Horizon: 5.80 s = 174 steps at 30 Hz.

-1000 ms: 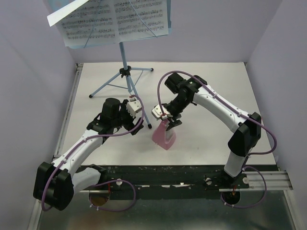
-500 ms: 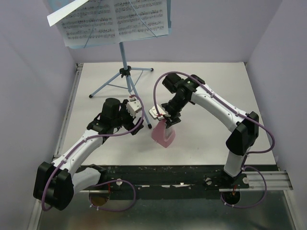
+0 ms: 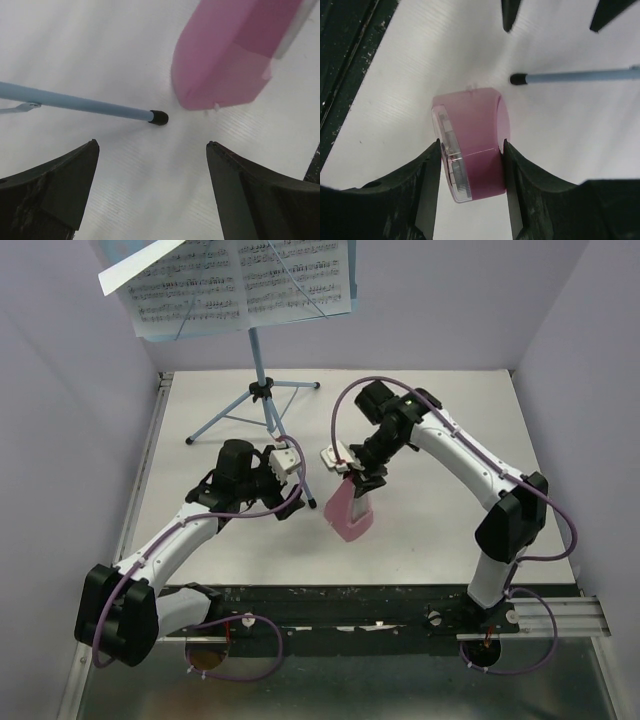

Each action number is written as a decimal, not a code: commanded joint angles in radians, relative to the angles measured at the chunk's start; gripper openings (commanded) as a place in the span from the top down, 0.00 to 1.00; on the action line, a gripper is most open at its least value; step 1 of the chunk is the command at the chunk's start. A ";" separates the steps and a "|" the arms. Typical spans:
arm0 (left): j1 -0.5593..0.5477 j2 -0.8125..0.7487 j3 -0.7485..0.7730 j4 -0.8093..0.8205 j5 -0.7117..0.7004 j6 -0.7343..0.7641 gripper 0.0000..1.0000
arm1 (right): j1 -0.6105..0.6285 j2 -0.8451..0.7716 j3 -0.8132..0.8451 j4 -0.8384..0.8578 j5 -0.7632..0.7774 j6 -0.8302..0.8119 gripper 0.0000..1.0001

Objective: Pack up the instrument practice props

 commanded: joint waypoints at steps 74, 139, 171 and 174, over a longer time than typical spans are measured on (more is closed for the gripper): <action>-0.514 0.849 0.293 0.677 0.408 -0.330 0.12 | -0.579 -0.561 -0.482 0.073 -0.198 0.619 1.00; -0.338 0.524 0.104 0.458 0.219 -0.165 0.01 | -0.433 -0.557 -0.422 -0.132 -0.017 0.130 1.00; -0.068 0.280 0.218 -0.118 0.255 0.107 0.01 | -0.904 0.111 0.383 -0.378 0.371 -0.266 1.00; -0.068 0.272 0.213 -0.125 0.245 0.099 0.01 | -0.922 0.152 0.411 -0.376 0.362 -0.277 1.00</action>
